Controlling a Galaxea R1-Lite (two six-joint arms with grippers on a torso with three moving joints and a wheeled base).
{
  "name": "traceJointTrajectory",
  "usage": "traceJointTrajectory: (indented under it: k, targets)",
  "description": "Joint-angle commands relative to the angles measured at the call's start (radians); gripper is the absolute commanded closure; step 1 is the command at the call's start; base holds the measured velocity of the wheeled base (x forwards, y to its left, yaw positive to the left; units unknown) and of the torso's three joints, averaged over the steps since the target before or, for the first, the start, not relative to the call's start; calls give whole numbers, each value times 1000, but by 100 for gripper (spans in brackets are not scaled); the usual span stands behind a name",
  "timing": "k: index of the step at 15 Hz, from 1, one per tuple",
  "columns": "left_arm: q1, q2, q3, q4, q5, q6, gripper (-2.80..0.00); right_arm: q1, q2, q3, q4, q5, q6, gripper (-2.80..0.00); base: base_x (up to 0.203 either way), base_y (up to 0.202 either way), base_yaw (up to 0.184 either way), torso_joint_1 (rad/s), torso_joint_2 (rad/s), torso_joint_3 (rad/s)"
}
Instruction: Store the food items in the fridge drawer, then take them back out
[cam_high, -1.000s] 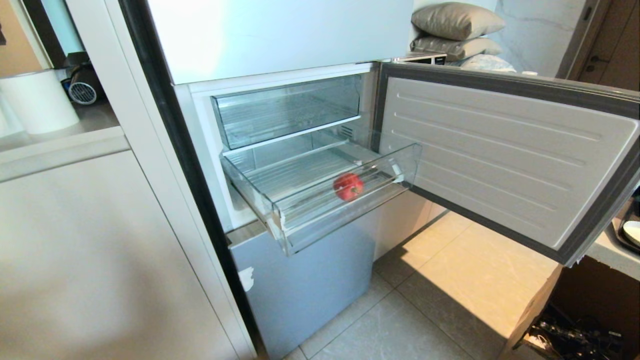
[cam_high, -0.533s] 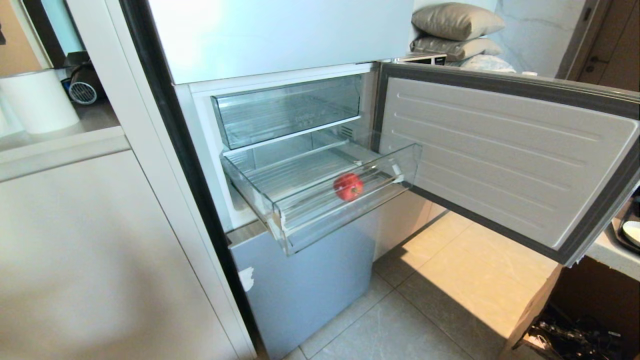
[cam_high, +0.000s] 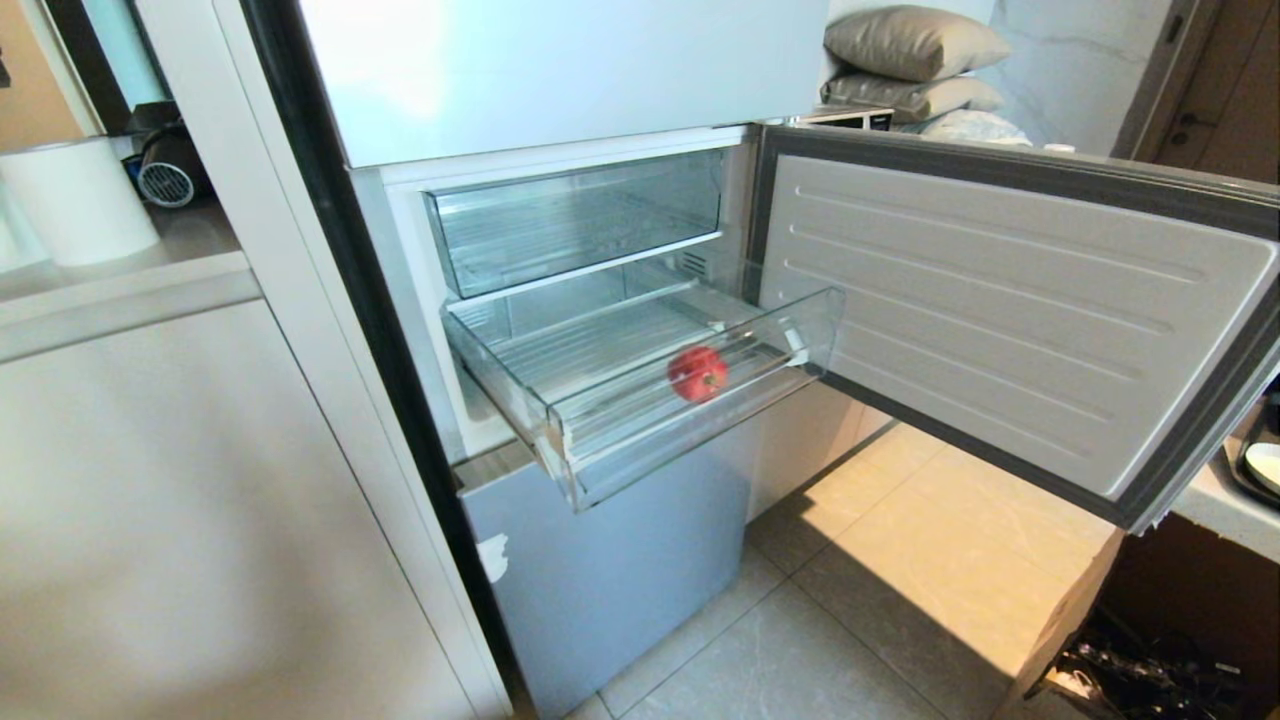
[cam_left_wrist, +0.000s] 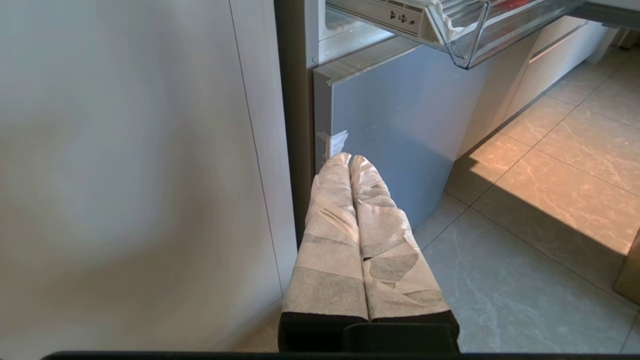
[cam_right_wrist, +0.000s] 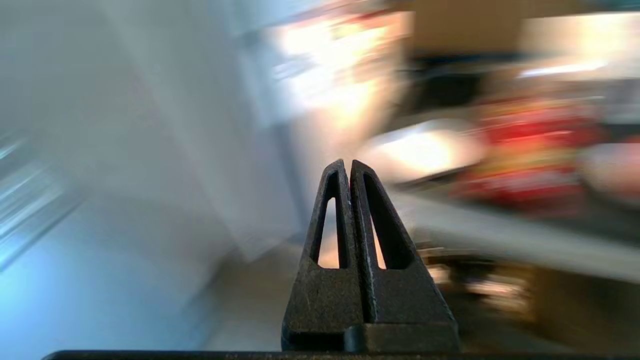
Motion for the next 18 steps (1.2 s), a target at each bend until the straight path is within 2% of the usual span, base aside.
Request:
traceJointTrajectory:
  k: [1,3,5,6,8,10,14,18]
  targets:
    - [0,1,2,0,0,0,0,246,-293,85,81,-26,-3,0,0,0,0,0,0,0]
    - [0,1,2,0,0,0,0,412,-535,163,248,-60,-28,0,0,0,0,0,0,0]
    - [0,1,2,0,0,0,0,475,-713,279,362,-74,-95,0,0,0,0,0,0,0]
    - [0,1,2,0,0,0,0,495,-755,373,372,-77,-132,0,0,0,0,0,0,0]
    - [0,1,2,0,0,0,0,487,-774,452,411,-74,-208,0,0,0,0,0,0,0]
    - [0,1,2,0,0,0,0,422,-832,447,532,-3,-268,0,0,0,0,0,0,0]
    - [0,1,2,0,0,0,0,429,-1045,444,589,13,-263,0,0,0,0,0,0,0]
    - [0,1,2,0,0,0,0,434,-1037,445,598,3,-221,0,0,0,0,0,0,0]
